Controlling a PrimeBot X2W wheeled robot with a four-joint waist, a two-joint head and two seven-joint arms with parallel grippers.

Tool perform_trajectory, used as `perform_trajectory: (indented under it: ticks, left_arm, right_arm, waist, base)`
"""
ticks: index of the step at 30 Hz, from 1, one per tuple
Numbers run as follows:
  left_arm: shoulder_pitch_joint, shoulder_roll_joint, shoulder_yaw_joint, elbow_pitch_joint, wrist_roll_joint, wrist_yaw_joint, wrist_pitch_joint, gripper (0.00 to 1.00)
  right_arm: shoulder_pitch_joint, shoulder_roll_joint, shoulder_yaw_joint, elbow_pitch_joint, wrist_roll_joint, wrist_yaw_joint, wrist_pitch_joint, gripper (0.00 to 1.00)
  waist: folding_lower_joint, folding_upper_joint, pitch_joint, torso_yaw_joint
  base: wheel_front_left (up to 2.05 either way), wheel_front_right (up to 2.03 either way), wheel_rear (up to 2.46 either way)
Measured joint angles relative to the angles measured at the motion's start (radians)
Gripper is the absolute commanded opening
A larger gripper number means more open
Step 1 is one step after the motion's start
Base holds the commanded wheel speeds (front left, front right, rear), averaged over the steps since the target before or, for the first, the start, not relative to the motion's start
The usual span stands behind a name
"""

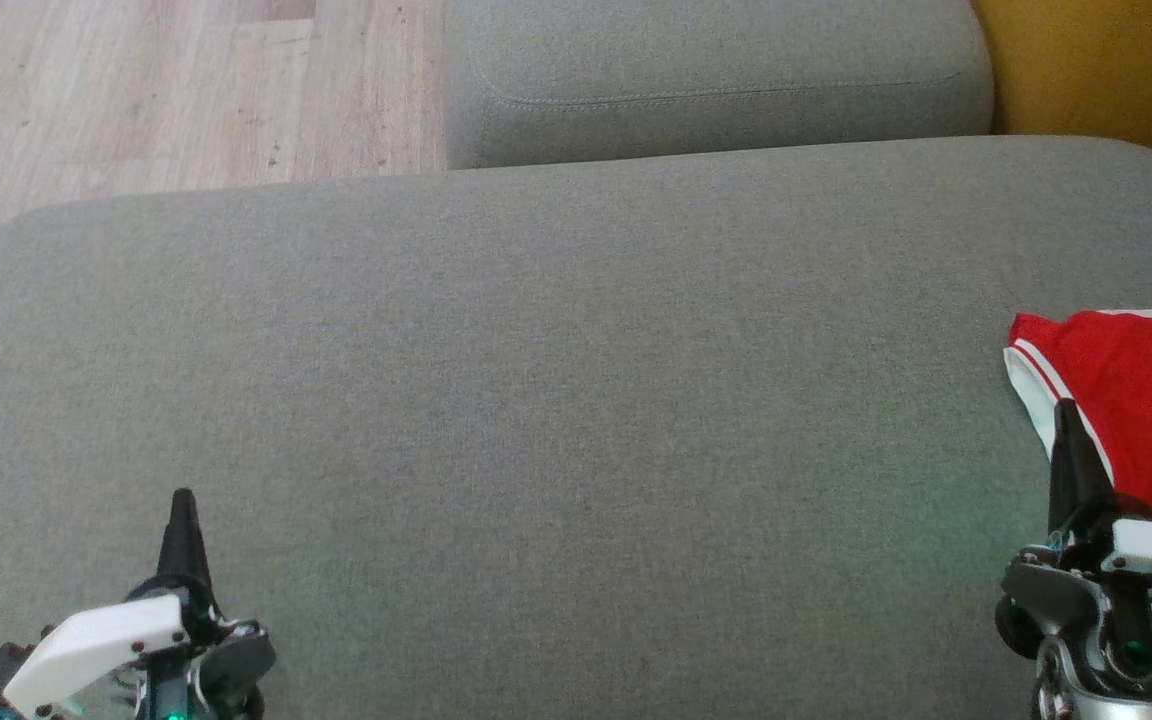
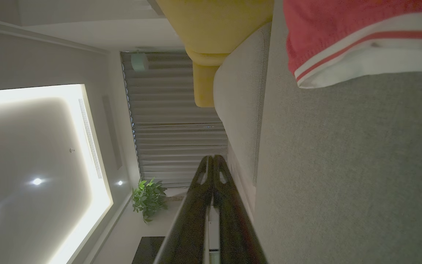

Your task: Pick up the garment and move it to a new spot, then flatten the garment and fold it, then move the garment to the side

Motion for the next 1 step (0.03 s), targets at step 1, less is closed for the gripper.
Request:
perform_trajectory:
  ticks: [1]
  left_arm:
    - [0.000,0.000,0.000,0.000,0.000,0.000,0.000,0.00]
  right_arm:
    - [0.000,0.000,0.000,0.000,0.000,0.000,0.000,0.00]
  waist:
    - [0.0000,0.0000,0.000,0.000]
  base:
    - [0.00,0.00,0.00]
